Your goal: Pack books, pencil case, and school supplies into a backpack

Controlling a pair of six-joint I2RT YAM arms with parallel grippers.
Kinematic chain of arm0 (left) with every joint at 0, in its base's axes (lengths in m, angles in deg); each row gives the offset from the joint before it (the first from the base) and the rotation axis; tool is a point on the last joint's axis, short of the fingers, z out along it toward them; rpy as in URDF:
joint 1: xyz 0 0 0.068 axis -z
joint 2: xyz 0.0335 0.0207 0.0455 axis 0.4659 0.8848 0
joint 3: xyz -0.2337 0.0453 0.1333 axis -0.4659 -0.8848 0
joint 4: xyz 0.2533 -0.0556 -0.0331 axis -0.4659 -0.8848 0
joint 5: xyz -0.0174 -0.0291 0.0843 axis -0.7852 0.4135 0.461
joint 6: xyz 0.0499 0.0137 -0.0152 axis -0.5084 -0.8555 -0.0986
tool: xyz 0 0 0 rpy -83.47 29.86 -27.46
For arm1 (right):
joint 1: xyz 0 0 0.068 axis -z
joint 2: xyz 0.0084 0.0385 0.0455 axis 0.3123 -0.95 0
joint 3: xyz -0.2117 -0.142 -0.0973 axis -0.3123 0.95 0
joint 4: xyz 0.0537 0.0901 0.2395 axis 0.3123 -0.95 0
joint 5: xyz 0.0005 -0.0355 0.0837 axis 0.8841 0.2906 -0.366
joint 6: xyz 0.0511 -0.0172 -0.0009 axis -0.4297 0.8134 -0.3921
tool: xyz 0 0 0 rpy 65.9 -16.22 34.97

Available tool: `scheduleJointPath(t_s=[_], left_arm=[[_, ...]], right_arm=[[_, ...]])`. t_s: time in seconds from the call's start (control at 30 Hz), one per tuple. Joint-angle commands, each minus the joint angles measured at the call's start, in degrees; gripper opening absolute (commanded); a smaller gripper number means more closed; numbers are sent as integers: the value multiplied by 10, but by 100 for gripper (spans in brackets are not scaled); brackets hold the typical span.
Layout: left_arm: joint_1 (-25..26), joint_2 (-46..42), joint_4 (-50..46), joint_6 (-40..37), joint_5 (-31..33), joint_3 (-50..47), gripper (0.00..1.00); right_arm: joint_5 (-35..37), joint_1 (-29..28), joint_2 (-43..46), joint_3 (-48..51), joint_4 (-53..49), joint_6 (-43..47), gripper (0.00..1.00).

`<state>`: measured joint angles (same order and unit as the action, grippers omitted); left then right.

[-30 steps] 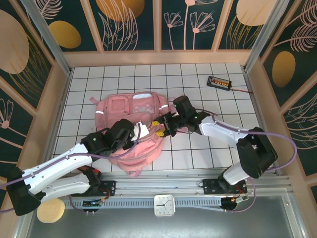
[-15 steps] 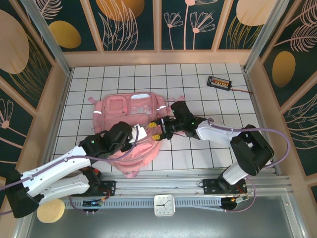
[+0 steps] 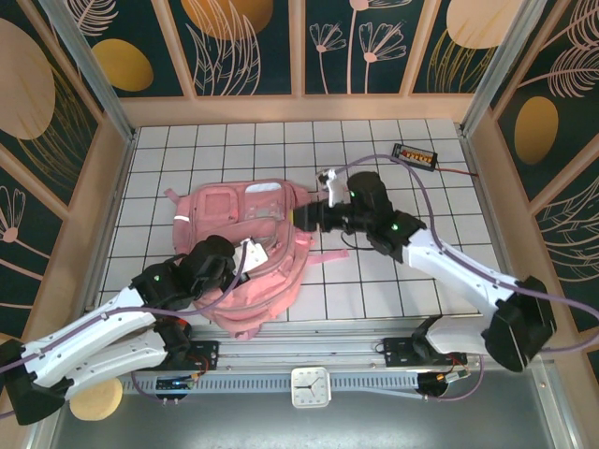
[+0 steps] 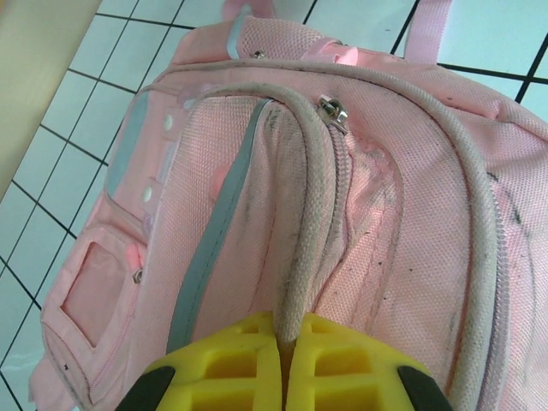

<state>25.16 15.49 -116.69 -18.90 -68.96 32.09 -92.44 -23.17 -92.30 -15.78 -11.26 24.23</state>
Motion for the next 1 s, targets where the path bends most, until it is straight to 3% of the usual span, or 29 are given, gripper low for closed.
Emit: scheduleJointPath(t_s=[0.0, 0.13, 0.47, 0.97], left_arm=[[1, -19, 23, 4, -11, 2, 0], [0, -10, 25, -2, 1, 6, 0], [1, 40, 51, -14, 4, 25, 0], [0, 35, 48, -7, 32, 32, 0]], right_arm=[[-37, -5, -24, 38, -2, 383, 60], [-83, -5, -82, 6, -28, 470, 59], [-115, -7, -137, -2, 48, 473, 59], [-149, -29, -182, -22, 3, 492, 58]])
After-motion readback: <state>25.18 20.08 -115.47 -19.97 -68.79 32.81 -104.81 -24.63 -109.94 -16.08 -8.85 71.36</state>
